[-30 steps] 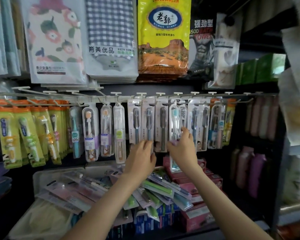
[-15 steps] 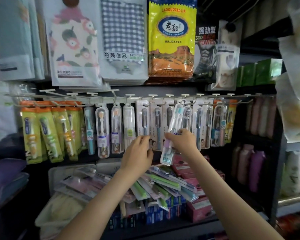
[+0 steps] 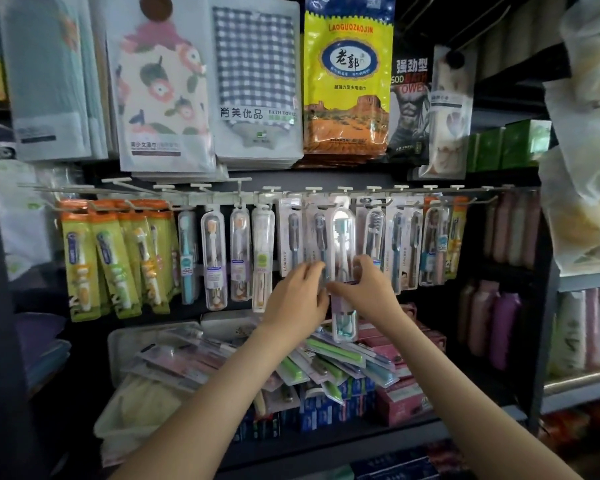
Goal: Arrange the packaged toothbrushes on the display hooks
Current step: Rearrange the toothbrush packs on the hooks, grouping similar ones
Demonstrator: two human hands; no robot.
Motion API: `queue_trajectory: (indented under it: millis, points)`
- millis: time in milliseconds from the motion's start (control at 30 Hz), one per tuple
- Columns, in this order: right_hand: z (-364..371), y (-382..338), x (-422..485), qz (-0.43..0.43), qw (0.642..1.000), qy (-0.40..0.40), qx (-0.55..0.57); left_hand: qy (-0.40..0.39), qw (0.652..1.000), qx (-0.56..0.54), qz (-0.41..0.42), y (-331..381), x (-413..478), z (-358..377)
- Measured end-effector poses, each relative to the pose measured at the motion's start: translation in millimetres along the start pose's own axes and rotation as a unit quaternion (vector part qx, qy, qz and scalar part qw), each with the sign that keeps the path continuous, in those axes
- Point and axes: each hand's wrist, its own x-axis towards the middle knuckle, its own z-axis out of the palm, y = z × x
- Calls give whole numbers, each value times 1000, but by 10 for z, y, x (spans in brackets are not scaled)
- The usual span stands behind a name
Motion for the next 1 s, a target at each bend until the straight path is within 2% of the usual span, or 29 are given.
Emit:
queue_trajectory:
  millis: [200,434,634,1001]
  points:
    - [439,-291,-126,-54,997,-49,-33,2,999,24,-48,-385,-178,-339]
    - [1130,-790,-34,-43,994,-103,0,41,989,72,-124,-1059,-458,-892]
    - [1547,-1051,102,-48,995,-77,30,65,982,88,-154,-1510,-578,-1218]
    - [1885,-1004,280,-49,998,-30,-25,68,985,82,-134,-1878,-696,-1260]
